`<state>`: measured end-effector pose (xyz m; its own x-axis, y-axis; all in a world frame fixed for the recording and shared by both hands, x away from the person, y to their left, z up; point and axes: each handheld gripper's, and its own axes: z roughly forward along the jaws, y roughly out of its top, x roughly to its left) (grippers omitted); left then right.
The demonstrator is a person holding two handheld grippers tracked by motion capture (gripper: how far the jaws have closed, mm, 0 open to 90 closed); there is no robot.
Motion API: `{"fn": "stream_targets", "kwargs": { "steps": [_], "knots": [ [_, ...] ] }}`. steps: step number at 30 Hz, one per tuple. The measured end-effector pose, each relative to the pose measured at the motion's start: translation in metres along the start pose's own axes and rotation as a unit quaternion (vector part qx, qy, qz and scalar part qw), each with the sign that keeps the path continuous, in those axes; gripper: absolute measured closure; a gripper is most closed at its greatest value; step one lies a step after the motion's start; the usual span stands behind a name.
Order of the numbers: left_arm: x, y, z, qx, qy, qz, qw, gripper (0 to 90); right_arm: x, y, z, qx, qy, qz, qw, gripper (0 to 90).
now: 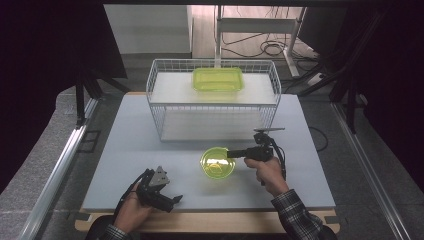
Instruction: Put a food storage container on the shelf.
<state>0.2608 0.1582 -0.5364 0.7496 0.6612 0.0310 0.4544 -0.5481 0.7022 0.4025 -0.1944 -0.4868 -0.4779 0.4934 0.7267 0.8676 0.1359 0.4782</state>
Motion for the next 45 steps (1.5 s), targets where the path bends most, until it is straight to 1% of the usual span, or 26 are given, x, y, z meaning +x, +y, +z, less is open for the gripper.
{"fn": "stream_targets", "kwargs": {
  "steps": [2, 7, 10, 11, 18, 30, 34, 38, 42, 45],
  "knots": [
    [0.000, 0.000, 0.000, -0.001, 0.001, -0.002, 1.0000, 2.4, 0.002, 0.001, -0.003, -0.004, 0.001, -0.001, 1.0000, 81.1],
    [0.000, 0.000, -0.001, -0.001, 0.001, -0.004, 1.0000, 2.4, 0.007, 0.006, -0.010, -0.019, 0.013, -0.002, 0.9997, 81.1],
    [0.001, 0.000, -0.001, -0.002, 0.001, -0.005, 1.0000, 2.4, 0.012, 0.009, -0.015, -0.024, 0.011, -0.003, 0.9996, 81.1],
    [0.001, 0.000, -0.001, -0.002, 0.001, -0.007, 1.0000, 2.4, 0.013, 0.010, -0.016, -0.025, 0.015, -0.004, 0.9996, 81.1],
    [0.002, 0.000, -0.002, -0.004, 0.000, -0.014, 0.9999, 2.3, 0.023, 0.019, -0.026, -0.042, 0.023, -0.009, 0.9988, 81.0],
    [0.001, 0.001, -0.001, 0.001, -0.001, -0.021, 0.9998, 2.3, 0.046, 0.038, -0.045, -0.062, 0.026, -0.023, 0.9975, 81.0],
    [0.001, 0.001, 0.000, 0.004, 0.001, -0.018, 0.9998, 2.4, 0.053, 0.046, -0.050, -0.068, 0.025, -0.030, 0.9969, 81.0],
    [0.000, 0.001, 0.000, 0.004, 0.003, -0.018, 0.9998, 3.0, 0.061, 0.053, -0.055, -0.074, 0.025, -0.030, 0.9965, 81.0],
    [0.000, 0.001, -0.001, 0.005, 0.006, -0.017, 0.9998, 3.5, 0.065, 0.059, -0.060, -0.084, 0.033, -0.027, 0.9955, 81.0],
    [0.000, 0.001, -0.001, 0.004, 0.005, -0.021, 0.9998, 3.8, 0.069, 0.064, -0.065, -0.090, 0.031, -0.027, 0.9951, 81.1]
  ]
}}
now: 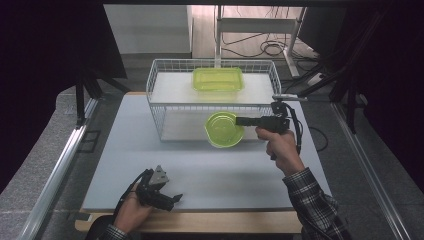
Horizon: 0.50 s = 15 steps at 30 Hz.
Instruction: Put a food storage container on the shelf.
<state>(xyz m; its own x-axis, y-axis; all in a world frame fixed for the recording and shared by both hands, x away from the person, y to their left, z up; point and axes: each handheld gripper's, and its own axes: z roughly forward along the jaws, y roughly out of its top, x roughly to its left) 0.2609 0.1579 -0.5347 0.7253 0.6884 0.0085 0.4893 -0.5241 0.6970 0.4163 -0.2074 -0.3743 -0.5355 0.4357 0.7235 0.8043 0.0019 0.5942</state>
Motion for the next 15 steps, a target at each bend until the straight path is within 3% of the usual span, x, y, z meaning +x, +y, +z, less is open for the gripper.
{"fn": "stream_targets", "kwargs": {
  "steps": [15],
  "knots": [
    [0.000, 0.000, 0.000, 0.001, 0.003, -0.005, 1.0000, 4.7, 0.019, 0.032, -0.011, -0.027, -0.008, -0.007, 0.9996, 81.1]
  ]
}}
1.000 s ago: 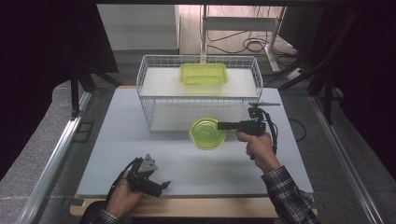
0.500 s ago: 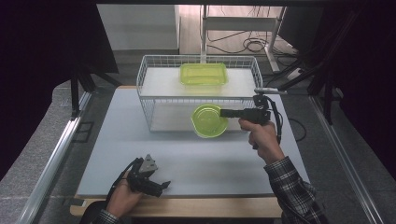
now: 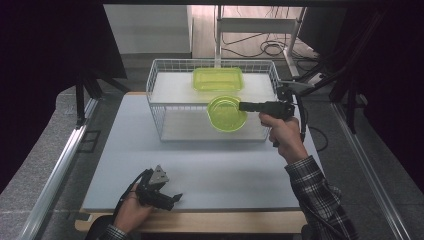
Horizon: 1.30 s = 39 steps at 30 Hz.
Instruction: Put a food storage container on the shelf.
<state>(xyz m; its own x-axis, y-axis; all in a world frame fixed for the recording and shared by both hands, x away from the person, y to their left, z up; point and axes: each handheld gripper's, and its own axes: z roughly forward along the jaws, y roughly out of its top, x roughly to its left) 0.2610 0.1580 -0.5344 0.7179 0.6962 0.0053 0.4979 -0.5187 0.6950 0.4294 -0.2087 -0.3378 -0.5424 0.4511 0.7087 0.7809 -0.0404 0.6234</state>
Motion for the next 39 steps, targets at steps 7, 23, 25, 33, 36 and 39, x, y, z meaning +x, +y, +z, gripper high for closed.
{"fn": "stream_targets", "kwargs": {
  "steps": [7, 23, 25, 33, 36, 39],
  "knots": [
    [0.000, 0.000, 0.000, 0.002, 0.001, -0.001, 1.0000, 4.7, 0.012, 0.016, -0.001, -0.013, -0.006, -0.011, 0.9998, 81.1],
    [0.001, 0.000, -0.001, 0.002, -0.001, -0.007, 1.0000, 5.0, 0.026, 0.051, 0.003, -0.046, -0.023, -0.019, 0.9985, 81.1],
    [0.001, 0.000, -0.001, 0.003, -0.001, -0.006, 1.0000, 5.1, 0.028, 0.055, 0.003, -0.051, -0.026, -0.020, 0.9982, 81.1],
    [0.001, 0.000, 0.000, 0.005, -0.001, -0.006, 1.0000, 5.1, 0.035, 0.072, 0.006, -0.071, -0.043, -0.024, 0.9963, 81.1],
    [0.001, 0.000, 0.000, 0.005, -0.001, -0.006, 1.0000, 5.1, 0.037, 0.078, 0.010, -0.077, -0.053, -0.026, 0.9953, 81.1],
    [0.001, -0.001, 0.000, 0.006, -0.002, -0.006, 1.0000, 5.1, 0.039, 0.084, 0.016, -0.081, -0.064, -0.029, 0.9943, 81.1]
  ]
}}
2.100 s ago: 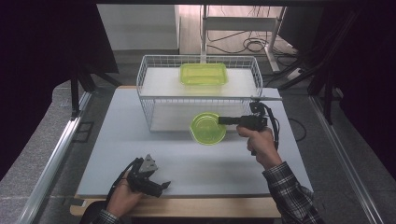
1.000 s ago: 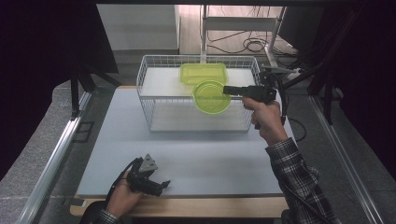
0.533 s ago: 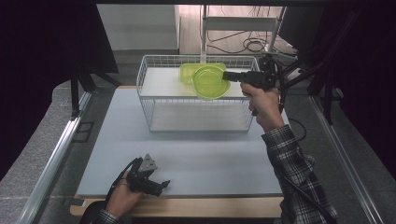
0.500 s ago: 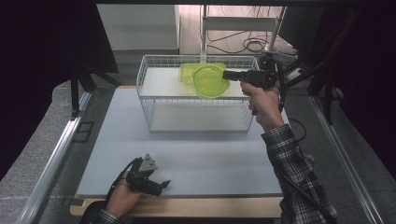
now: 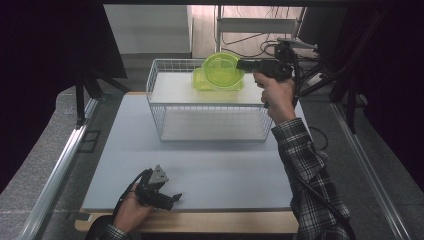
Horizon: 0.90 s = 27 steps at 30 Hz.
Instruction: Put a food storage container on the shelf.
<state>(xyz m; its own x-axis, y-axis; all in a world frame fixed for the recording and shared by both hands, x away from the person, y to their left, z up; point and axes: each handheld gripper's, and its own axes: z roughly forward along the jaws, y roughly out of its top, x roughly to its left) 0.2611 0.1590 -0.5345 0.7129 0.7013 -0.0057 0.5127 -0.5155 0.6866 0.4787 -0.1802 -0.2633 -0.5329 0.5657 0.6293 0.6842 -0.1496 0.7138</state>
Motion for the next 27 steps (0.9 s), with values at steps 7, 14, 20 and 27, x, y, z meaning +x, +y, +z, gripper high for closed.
{"fn": "stream_targets", "kwargs": {
  "steps": [7, 14, 20, 27],
  "knots": [
    [0.000, 0.000, 0.000, 0.002, 0.000, 0.002, 1.0000, 5.2, 0.001, 0.006, 0.014, -0.008, -0.021, -0.001, 0.9997, 81.0],
    [0.000, 0.000, 0.001, 0.003, 0.000, 0.002, 1.0000, 5.3, -0.001, 0.008, 0.022, -0.010, -0.031, 0.007, 0.9995, 81.0],
    [-0.001, 0.000, 0.001, 0.005, 0.000, 0.005, 1.0000, 5.3, -0.003, 0.005, 0.026, -0.011, -0.046, 0.005, 0.9989, 80.1],
    [-0.001, 0.000, 0.002, 0.007, -0.001, 0.006, 1.0000, 5.3, 0.001, 0.005, 0.030, -0.017, -0.080, -0.016, 0.9965, 78.0]
  ]
}}
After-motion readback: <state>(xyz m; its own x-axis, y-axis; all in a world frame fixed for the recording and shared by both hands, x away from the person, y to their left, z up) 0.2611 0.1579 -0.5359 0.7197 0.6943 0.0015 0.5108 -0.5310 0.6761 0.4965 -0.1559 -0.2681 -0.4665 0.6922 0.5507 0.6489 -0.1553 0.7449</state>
